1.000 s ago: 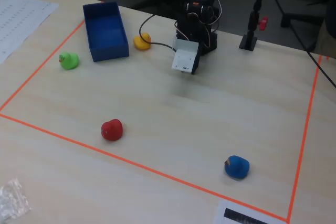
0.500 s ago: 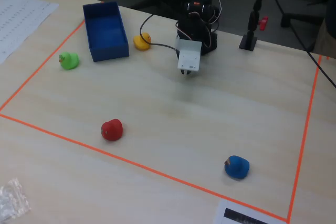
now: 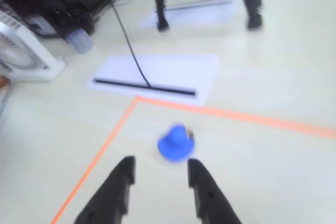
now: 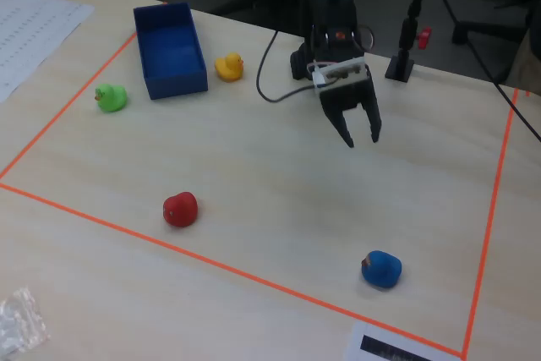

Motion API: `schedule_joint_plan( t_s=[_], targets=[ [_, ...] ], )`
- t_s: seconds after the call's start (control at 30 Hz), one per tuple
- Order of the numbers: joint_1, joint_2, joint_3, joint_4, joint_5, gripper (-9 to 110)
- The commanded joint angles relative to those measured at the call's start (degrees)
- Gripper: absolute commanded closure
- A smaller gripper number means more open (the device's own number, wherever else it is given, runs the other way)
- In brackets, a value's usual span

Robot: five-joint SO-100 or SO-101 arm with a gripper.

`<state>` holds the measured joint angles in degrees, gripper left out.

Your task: Grasp blue duck and put it into box.

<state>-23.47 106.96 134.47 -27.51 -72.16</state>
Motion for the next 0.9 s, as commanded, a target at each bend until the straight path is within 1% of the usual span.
schedule_joint_plan(
  t_s=[0.0, 0.17, 0.27, 0.53, 0.67, 0.77, 0.87],
  targets=[
    [-0.6, -12.0, -5.9, -17.1, -2.9, 85],
    [-0.1, -22.9, -13.0, -14.2, -7.6, 77],
    [0.0, -28.8, -18.2, -11.3, -9.7, 74],
    [0.6, -39.4, -30.7, -1.8, -9.4, 65],
    [0.7, -43.6, -35.9, 0.3, -8.7, 60],
    [0.7, -46.9, -39.6, 0.7, -9.2, 58],
    [1.1, -51.0, -45.2, 3.6, -9.3, 57]
  ],
)
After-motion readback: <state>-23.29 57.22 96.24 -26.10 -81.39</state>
